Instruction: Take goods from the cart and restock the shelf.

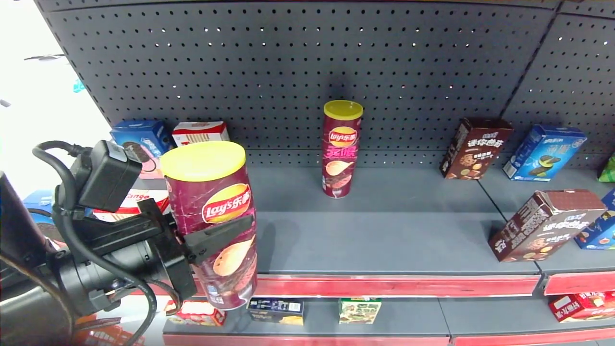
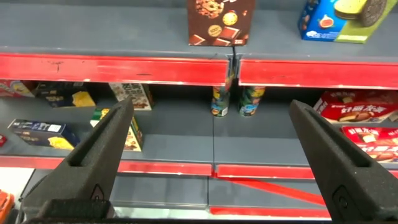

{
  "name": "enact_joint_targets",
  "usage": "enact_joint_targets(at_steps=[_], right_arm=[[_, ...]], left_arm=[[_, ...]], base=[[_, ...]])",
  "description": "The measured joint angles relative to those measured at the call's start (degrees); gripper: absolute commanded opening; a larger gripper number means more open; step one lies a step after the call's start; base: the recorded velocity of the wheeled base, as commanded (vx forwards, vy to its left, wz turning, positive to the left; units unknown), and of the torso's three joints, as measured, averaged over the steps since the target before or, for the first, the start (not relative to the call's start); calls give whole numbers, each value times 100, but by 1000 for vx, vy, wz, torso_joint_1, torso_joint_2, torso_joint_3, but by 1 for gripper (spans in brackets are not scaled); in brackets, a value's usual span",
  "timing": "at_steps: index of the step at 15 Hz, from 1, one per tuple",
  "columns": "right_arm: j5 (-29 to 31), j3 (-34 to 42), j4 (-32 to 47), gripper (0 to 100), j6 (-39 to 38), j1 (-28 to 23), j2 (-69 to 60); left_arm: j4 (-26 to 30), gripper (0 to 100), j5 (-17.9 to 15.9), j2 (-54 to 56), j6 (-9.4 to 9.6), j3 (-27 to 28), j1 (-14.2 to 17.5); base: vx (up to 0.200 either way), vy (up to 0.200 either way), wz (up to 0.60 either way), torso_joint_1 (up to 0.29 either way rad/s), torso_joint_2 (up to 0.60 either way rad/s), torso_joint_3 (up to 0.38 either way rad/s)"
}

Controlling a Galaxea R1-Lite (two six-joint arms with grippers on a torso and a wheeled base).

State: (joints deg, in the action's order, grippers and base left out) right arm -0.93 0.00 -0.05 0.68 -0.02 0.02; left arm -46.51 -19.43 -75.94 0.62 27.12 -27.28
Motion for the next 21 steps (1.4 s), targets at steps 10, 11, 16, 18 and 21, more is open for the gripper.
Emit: enact_joint_targets(at_steps=[10,11,16,18,21], right_arm=[[-41,0,-2,100,35,0,0],[-63,-2,-9,100,44,0,0],[-330,-1011,-66,100,-111,88,725],[-486,-1852,-106,100,33,197,1755],[-769,-3004,-139,100,244,770,3335]], left_arm=[[-27,0,-51,-9,9,24,0],[-29,0,-68,-5,13,27,0],[-43,0,-134,-144,6,429,2],[-43,0,-134,-218,2,474,5],[-32,0,-141,-251,0,390,11]], base=[[0,0,0,0,0,0],[0,0,0,0,0,0],[0,0,0,0,0,0],[0,0,0,0,0,0],[0,0,0,0,0,0]])
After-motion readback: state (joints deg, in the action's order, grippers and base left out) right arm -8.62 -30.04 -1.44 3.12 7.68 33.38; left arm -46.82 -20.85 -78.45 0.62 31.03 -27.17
